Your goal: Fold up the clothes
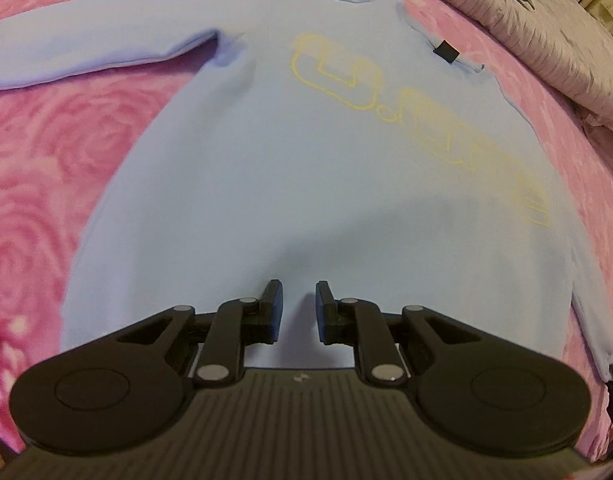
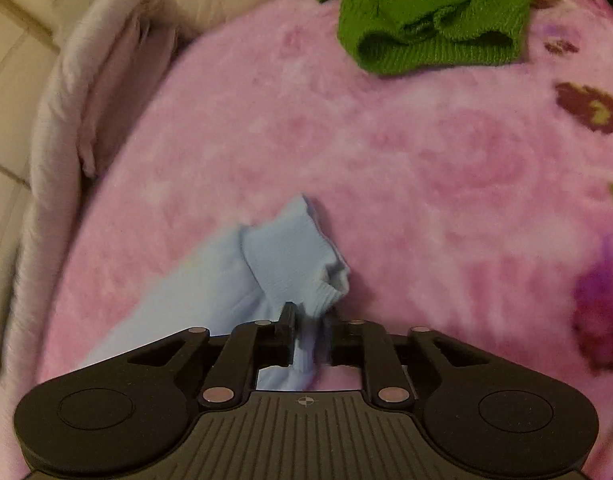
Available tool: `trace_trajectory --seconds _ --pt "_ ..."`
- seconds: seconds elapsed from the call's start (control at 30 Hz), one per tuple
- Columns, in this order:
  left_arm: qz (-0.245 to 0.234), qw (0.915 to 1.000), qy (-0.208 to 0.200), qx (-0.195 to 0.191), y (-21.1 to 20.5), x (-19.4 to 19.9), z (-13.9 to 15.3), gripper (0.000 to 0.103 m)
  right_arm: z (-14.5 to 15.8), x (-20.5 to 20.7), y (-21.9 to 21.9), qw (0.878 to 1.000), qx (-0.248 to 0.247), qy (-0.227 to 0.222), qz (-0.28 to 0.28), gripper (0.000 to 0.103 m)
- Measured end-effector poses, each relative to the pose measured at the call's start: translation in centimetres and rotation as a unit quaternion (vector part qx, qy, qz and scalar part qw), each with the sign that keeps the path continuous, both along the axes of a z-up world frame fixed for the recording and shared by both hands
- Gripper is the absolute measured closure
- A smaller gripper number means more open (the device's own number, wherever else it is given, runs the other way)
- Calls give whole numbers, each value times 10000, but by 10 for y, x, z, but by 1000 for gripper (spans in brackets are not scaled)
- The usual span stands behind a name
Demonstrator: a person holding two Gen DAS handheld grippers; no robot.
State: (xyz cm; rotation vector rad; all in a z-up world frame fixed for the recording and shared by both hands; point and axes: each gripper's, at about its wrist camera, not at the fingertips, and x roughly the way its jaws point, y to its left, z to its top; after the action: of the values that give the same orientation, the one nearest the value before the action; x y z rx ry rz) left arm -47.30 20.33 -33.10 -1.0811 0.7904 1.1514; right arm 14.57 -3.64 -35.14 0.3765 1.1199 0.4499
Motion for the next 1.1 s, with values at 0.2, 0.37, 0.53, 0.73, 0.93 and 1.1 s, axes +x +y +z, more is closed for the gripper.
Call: trace_trajectory --seconds 0.2,0.37,0.53,0.73,0.93,1.1 --pt "69 9999 85 -9 -8 -39 11 80 36 -41 -9 9995 -206 -236 -65 46" --pt "431 9990 -22 -138 -17 -95 15 79 21 -131 3 9823 140 1024 1561 46" --pt "592 9959 -402 -545 -16 -127 -5 76 -6 -220 21 9505 -187 1745 2565 47" --pt "250 9922 -1006 -685 -13 -139 -27 80 -1 -256 35 9490 -628 1386 2763 77" --pt "-982 9884 -1162 -41 -11 -139 4 98 29 -289 52 9380 -1341 555 3149 98" --pt "-1355 9885 -563 -369 -18 -145 -10 99 27 -322 43 9344 -1996 300 2934 97"
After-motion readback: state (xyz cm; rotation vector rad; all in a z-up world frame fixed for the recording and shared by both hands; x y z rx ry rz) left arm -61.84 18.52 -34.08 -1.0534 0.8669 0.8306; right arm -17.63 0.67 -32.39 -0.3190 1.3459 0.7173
